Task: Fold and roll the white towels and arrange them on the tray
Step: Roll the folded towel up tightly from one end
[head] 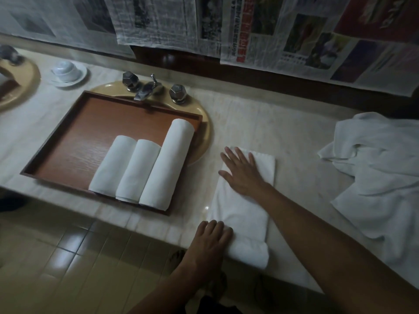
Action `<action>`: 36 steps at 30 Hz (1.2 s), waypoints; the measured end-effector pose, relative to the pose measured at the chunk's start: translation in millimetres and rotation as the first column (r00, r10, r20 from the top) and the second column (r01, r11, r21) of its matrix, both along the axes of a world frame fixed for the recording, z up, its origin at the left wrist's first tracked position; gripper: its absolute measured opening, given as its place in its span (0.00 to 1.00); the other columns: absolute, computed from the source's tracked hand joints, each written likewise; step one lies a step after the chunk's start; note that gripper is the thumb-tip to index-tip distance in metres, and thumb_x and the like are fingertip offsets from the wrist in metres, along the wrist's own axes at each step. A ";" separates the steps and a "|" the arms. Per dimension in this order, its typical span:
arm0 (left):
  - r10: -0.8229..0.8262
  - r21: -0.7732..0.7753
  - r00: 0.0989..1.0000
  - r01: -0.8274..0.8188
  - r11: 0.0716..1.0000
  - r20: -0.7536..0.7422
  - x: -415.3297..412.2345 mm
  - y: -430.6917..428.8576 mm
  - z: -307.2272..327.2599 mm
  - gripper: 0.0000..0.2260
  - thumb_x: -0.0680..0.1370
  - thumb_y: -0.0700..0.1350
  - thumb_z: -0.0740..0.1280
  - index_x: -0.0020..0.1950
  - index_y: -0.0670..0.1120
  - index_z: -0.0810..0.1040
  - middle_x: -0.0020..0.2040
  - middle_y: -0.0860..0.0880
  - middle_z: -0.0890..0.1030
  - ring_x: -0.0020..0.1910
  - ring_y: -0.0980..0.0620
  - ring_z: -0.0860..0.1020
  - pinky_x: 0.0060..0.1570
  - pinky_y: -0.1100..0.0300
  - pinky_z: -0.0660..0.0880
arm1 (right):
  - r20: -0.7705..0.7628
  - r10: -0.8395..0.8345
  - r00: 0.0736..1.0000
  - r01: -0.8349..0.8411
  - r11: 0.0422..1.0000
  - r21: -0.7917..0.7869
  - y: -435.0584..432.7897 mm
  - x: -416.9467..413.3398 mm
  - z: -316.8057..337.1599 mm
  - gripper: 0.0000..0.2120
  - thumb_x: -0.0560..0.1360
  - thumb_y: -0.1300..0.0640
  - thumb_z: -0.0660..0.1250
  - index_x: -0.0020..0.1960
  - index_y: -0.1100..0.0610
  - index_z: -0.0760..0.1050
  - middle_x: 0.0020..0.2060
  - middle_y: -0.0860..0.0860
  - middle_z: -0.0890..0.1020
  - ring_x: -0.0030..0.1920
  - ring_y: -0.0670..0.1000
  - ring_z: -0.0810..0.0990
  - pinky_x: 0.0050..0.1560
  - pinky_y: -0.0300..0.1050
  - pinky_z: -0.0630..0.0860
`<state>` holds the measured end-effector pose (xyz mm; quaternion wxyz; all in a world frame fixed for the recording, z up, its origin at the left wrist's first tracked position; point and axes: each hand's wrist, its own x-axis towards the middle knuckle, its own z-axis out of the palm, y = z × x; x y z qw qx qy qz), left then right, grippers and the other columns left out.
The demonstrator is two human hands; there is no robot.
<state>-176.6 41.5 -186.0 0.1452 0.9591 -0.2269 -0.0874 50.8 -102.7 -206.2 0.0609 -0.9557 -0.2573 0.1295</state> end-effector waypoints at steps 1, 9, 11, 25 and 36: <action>0.000 0.002 1.000 0.000 1.000 -0.004 -0.2 0.4 -0.4 0.25 0.69 0.52 0.71 0.66 0.51 0.72 0.60 0.50 0.75 0.56 0.48 0.74 0.60 0.50 0.74 | -0.009 0.003 1.000 -0.003 1.000 0.010 0.0 1.5 3.7 0.31 0.85 0.37 0.48 0.84 0.46 0.48 0.84 0.46 0.47 0.83 0.53 0.45 0.79 0.65 0.47; 0.011 0.012 1.000 -0.011 1.000 -0.019 -0.6 0.5 1.9 0.29 0.68 0.54 0.75 0.66 0.51 0.72 0.62 0.50 0.76 0.58 0.49 0.75 0.62 0.49 0.76 | 0.133 -0.310 0.941 0.307 0.951 0.041 -54.1 -62.2 -1.8 0.28 0.82 0.39 0.55 0.80 0.49 0.65 0.80 0.57 0.63 0.80 0.63 0.59 0.74 0.71 0.56; 0.017 0.002 1.000 -0.017 1.000 -0.024 -0.1 2.4 2.1 0.28 0.69 0.53 0.74 0.66 0.51 0.71 0.62 0.49 0.75 0.58 0.48 0.74 0.62 0.49 0.74 | 0.074 -0.355 0.932 0.355 0.935 0.007 -67.3 -39.8 -7.5 0.33 0.81 0.35 0.50 0.81 0.50 0.60 0.81 0.58 0.59 0.80 0.62 0.58 0.74 0.72 0.56; -0.008 0.083 1.000 0.009 0.996 -0.019 4.0 5.7 -1.3 0.31 0.65 0.49 0.71 0.67 0.50 0.68 0.61 0.48 0.73 0.57 0.45 0.73 0.61 0.47 0.73 | -0.364 -0.211 0.907 0.305 0.926 0.222 -85.8 -203.5 72.0 0.32 0.79 0.41 0.69 0.79 0.47 0.65 0.77 0.45 0.67 0.75 0.49 0.67 0.74 0.42 0.61; -0.040 -0.094 0.992 0.029 0.995 -0.119 1.8 43.7 8.3 0.33 0.73 0.56 0.70 0.76 0.48 0.67 0.71 0.50 0.74 0.67 0.46 0.74 0.64 0.50 0.72 | 0.008 -0.147 0.989 0.144 0.977 0.157 -95.4 -260.4 21.3 0.41 0.65 0.52 0.80 0.74 0.54 0.69 0.67 0.53 0.76 0.62 0.56 0.79 0.58 0.53 0.80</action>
